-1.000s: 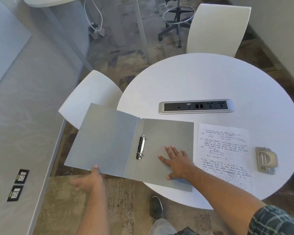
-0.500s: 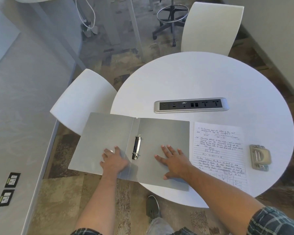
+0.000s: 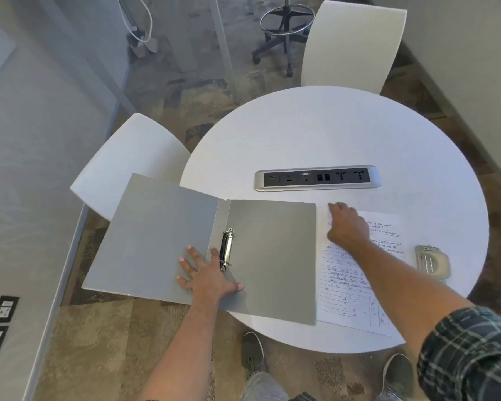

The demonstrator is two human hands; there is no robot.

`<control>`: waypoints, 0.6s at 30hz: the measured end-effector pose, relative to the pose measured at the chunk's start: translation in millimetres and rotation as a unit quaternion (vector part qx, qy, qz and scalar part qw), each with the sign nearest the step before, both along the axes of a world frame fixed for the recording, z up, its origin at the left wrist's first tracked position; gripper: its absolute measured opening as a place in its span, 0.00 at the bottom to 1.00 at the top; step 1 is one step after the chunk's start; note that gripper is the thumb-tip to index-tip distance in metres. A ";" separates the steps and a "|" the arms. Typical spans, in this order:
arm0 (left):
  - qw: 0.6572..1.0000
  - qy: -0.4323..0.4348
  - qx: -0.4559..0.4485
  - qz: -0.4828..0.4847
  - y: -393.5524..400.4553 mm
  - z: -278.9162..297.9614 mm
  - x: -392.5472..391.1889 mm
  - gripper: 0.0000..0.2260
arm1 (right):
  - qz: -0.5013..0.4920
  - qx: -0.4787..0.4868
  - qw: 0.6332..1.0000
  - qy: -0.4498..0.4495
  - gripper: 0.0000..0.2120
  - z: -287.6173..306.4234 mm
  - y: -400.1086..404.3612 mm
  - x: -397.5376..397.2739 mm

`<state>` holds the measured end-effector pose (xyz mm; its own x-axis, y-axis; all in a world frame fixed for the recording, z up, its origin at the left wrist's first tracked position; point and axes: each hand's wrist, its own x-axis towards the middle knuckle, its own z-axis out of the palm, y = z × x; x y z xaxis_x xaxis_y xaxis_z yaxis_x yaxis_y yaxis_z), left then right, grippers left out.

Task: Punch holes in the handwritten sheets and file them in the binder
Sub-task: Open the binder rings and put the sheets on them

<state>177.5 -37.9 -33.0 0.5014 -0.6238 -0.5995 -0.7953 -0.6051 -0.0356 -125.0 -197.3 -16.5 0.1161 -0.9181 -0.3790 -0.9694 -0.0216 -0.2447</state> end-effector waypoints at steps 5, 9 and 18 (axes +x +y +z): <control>1.000 0.002 0.001 -0.002 -2.6 -1.2 1.0 0.61 | 0.019 0.068 0.996 0.051 0.50 -9.7 -29.3 -23.5; 1.000 0.007 0.005 0.004 -5.2 -1.6 2.2 0.61 | 0.036 0.049 0.996 0.071 0.48 -10.6 -37.4 -18.6; 1.000 0.012 0.011 0.008 -8.1 -2.0 2.7 0.61 | 0.075 0.050 0.990 0.112 0.36 -10.8 -44.5 -28.8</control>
